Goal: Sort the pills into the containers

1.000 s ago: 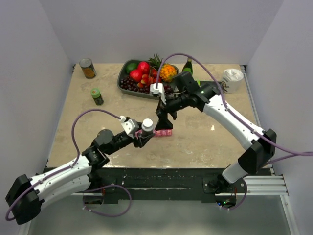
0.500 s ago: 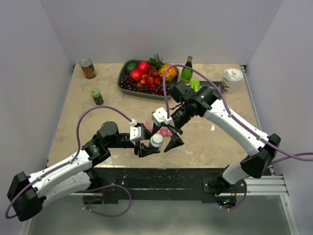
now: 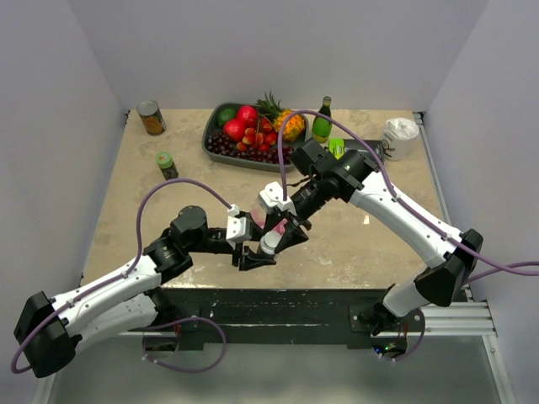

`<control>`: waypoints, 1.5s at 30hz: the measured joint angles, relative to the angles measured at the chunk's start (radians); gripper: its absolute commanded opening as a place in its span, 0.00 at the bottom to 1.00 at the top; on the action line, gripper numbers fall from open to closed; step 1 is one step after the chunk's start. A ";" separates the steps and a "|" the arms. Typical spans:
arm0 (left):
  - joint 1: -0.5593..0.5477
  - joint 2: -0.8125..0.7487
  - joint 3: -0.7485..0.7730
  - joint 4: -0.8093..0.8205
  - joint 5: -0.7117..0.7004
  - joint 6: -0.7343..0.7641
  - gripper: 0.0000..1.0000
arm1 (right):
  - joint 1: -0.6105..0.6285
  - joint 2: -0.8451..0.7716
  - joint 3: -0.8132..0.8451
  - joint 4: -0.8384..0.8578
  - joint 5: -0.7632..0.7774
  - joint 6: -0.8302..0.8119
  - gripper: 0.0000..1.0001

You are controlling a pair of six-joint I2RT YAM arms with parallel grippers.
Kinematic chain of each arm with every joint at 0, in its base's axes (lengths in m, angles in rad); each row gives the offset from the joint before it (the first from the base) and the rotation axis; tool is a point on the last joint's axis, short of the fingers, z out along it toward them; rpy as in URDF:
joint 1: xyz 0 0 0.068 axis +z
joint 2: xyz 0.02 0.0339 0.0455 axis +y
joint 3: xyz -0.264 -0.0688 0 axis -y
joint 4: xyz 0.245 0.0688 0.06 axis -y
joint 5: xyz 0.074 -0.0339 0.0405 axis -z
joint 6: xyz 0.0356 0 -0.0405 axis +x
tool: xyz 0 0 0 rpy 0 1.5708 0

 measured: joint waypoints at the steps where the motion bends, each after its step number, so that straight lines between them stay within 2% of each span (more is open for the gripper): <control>1: 0.000 0.000 0.000 -0.002 -0.010 0.000 0.00 | -0.001 0.000 -0.005 0.021 0.002 0.024 0.47; 2: 0.001 -0.002 0.000 -0.007 -0.029 -0.001 0.00 | -0.002 -0.002 -0.012 0.043 0.005 0.048 0.45; 5: 0.001 -0.017 0.000 -0.032 -0.127 0.000 0.00 | -0.007 -0.012 -0.043 0.140 0.029 0.151 0.26; 8: -0.003 -0.037 -0.006 -0.054 -0.284 0.000 0.00 | -0.012 -0.021 -0.096 0.323 0.089 0.337 0.25; 10: -0.004 -0.045 -0.020 -0.040 -0.409 -0.003 0.00 | -0.019 -0.016 -0.121 0.450 0.143 0.463 0.18; 12: -0.006 -0.043 -0.040 0.004 -0.530 -0.021 0.00 | -0.031 0.000 -0.131 0.560 0.204 0.587 0.17; 13: -0.006 -0.039 -0.043 0.018 -0.573 -0.029 0.00 | -0.036 0.010 -0.132 0.597 0.224 0.633 0.23; 14: -0.009 -0.028 -0.047 0.040 -0.621 -0.037 0.00 | -0.044 0.019 -0.132 0.635 0.244 0.683 0.34; 16: -0.011 0.002 -0.052 0.082 -0.689 -0.049 0.00 | -0.067 0.038 -0.132 0.681 0.260 0.754 0.67; 17: -0.011 0.015 -0.059 0.105 -0.703 -0.055 0.00 | -0.075 0.043 -0.130 0.686 0.257 0.771 0.92; 18: -0.011 0.019 -0.071 0.133 -0.716 -0.055 0.00 | -0.084 0.048 -0.124 0.672 0.261 0.774 0.99; 19: -0.010 0.015 -0.085 0.159 -0.728 -0.055 0.00 | -0.095 0.048 -0.120 0.641 0.263 0.777 0.99; 22: -0.002 -0.019 -0.105 0.195 -0.715 -0.051 0.00 | -0.126 0.045 -0.084 0.542 0.261 0.718 0.99; 27: 0.002 -0.080 -0.106 0.190 -0.581 -0.042 0.00 | -0.153 -0.003 0.003 0.407 0.220 0.553 0.99; 32: 0.003 -0.087 -0.106 0.171 -0.471 -0.042 0.00 | -0.132 -0.045 0.022 0.327 0.146 0.433 0.98; 36: 0.003 -0.077 -0.106 0.159 -0.427 -0.042 0.00 | -0.082 -0.027 0.021 0.295 0.151 0.399 0.97; 40: 0.003 -0.055 -0.106 0.159 -0.407 -0.043 0.00 | -0.027 -0.012 0.001 0.295 0.183 0.399 0.90; 41: 0.003 -0.050 -0.106 0.159 -0.401 -0.043 0.00 | -0.020 -0.009 -0.003 0.295 0.188 0.400 0.86; 45: 0.003 -0.042 -0.104 0.160 -0.391 -0.043 0.00 | -0.013 0.011 -0.004 0.298 0.211 0.406 0.84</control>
